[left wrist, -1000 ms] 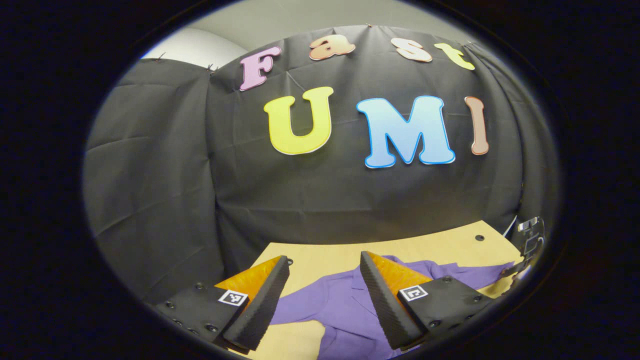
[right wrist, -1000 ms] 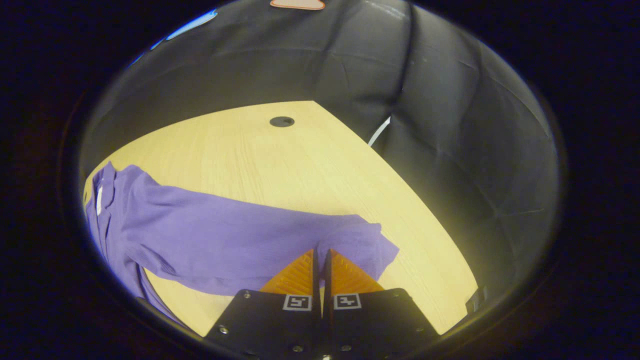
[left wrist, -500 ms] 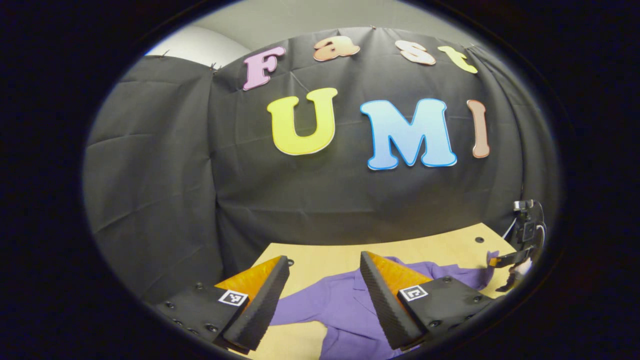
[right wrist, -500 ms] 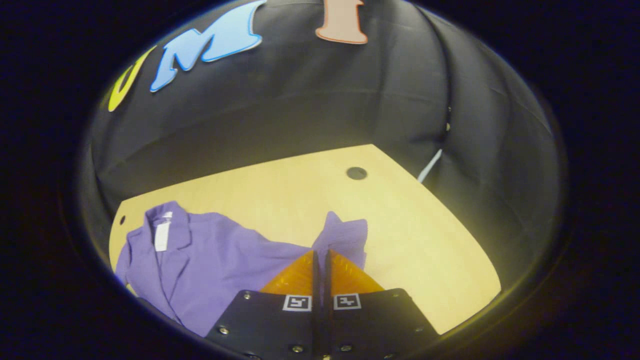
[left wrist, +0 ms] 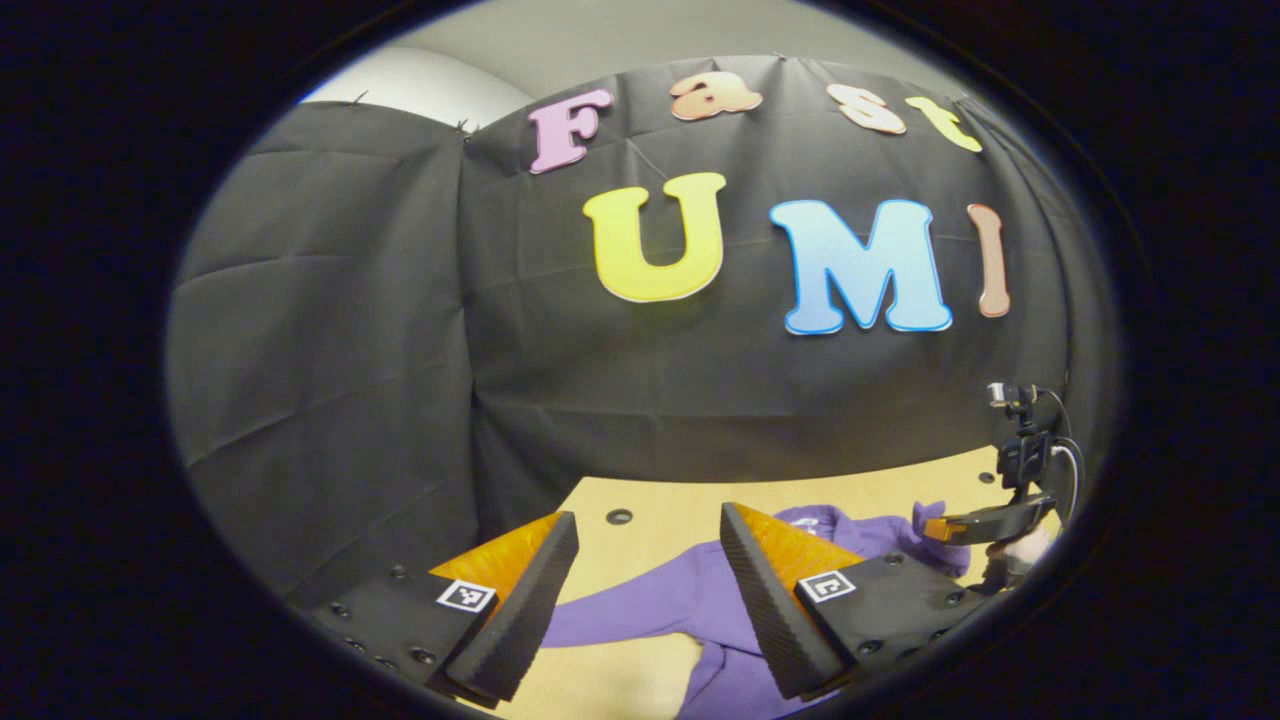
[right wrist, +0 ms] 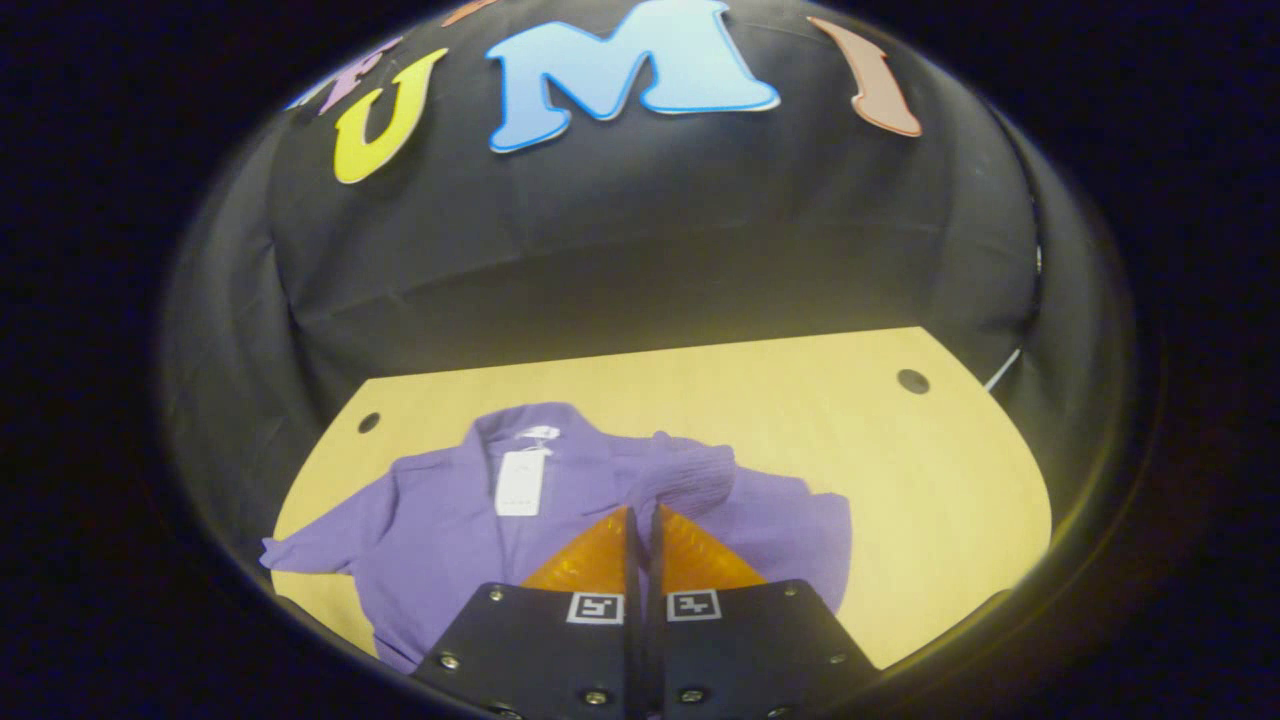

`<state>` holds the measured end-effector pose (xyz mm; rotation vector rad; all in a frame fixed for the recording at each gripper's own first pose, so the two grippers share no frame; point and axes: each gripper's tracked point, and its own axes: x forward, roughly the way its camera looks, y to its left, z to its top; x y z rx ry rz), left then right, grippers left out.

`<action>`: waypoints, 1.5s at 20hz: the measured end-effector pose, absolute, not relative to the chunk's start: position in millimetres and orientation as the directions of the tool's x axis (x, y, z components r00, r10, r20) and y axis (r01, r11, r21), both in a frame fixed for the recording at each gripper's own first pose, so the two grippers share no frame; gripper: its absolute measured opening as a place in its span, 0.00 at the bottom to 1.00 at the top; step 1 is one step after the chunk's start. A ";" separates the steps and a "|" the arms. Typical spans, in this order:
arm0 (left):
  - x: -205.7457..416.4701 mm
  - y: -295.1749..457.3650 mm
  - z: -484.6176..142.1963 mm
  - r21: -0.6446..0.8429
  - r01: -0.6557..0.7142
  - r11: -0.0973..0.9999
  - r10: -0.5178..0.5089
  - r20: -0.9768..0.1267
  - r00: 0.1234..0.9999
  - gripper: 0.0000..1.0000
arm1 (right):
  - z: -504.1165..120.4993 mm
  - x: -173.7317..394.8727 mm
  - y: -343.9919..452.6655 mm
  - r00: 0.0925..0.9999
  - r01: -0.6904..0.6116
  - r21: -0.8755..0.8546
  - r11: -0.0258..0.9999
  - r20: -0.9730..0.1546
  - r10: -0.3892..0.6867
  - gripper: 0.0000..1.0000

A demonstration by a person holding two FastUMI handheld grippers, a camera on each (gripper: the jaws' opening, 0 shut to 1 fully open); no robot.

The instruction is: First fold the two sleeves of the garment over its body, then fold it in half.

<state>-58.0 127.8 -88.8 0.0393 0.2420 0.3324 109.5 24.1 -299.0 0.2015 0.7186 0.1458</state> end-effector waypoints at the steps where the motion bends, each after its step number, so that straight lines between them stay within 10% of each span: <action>1: -62.8 137.8 -89.3 0.081 -0.332 0.940 0.342 -0.230 0.911 0.99 | -295.6 108.8 43.2 0.741 -0.090 0.236 0.968 -0.633 0.224 0.01; 14: -144.8 268.6 -110.6 0.121 -0.512 0.850 0.525 -0.270 0.807 0.90 | -312.6 98.8 251.3 0.629 -0.358 0.247 0.901 -0.649 0.427 0.01; 27: -198.3 330.3 -151.1 0.093 -0.600 0.794 0.593 -0.330 0.734 0.99 | -359.8 68.8 298.3 0.529 -0.437 0.170 0.883 -0.745 0.405 0.08; 30: -197.1 332.2 -161.2 0.103 -0.582 0.807 0.578 -0.337 0.743 0.95 | -356.5 62.3 303.7 0.514 -0.442 0.194 0.876 -0.746 0.424 0.71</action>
